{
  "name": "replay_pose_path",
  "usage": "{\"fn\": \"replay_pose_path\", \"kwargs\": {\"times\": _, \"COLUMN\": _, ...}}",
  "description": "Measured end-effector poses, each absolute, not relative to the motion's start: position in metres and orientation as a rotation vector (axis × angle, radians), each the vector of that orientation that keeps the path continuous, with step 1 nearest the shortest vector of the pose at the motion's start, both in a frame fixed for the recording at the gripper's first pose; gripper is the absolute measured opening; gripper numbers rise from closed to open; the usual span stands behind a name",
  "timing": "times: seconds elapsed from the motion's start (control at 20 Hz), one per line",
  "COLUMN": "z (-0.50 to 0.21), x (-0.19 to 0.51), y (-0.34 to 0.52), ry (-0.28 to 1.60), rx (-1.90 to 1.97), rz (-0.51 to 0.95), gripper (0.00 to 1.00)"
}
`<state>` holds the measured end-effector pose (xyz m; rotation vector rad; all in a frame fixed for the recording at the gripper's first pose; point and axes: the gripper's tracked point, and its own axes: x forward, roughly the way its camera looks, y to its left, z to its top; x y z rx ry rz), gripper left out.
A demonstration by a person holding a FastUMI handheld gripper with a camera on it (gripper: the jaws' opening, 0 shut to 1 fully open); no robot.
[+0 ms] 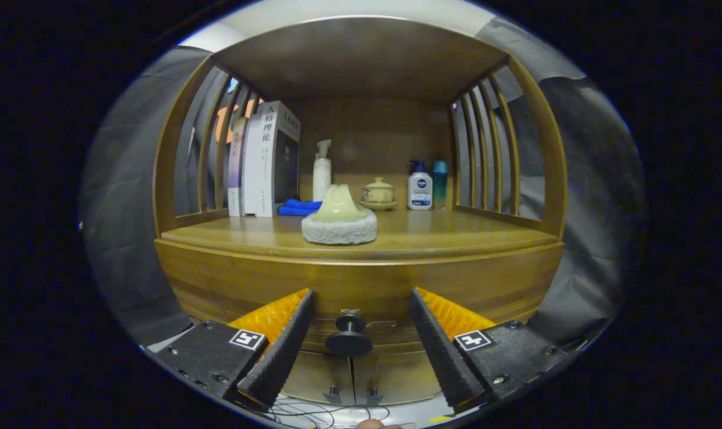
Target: Pull open the drawer, take out the items inside it, and place them on the countertop above the cabinet.
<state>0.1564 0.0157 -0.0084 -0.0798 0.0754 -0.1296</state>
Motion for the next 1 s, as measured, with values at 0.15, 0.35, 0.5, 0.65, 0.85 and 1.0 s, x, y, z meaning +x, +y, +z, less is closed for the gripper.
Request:
{"fn": "replay_pose_path", "kwargs": {"times": 0.15, "z": -0.004, "x": 0.125, "y": 0.013, "ry": 0.048, "rx": -0.049, "rz": -0.116, "gripper": 1.0}}
{"fn": "replay_pose_path", "kwargs": {"times": 0.35, "z": -0.008, "x": 0.074, "y": 0.018, "ry": 0.042, "rx": -0.034, "rz": -0.098, "gripper": 1.0}}
{"fn": "replay_pose_path", "kwargs": {"times": 0.5, "z": -0.012, "x": 0.041, "y": 0.022, "ry": 0.041, "rx": -0.041, "rz": -0.093, "gripper": 1.0}}
{"fn": "replay_pose_path", "kwargs": {"times": 0.65, "z": -0.01, "x": 0.019, "y": 0.023, "ry": 0.024, "rx": -0.051, "rz": -0.098, "gripper": 1.0}}
{"fn": "replay_pose_path", "kwargs": {"times": 0.85, "z": -0.016, "x": 0.002, "y": 0.021, "ry": 0.036, "rx": -0.056, "rz": -0.109, "gripper": 1.0}}
{"fn": "replay_pose_path", "kwargs": {"times": 1.0, "z": -0.022, "x": -0.004, "y": 0.016, "ry": 0.048, "rx": -0.041, "rz": -0.116, "gripper": 1.0}}
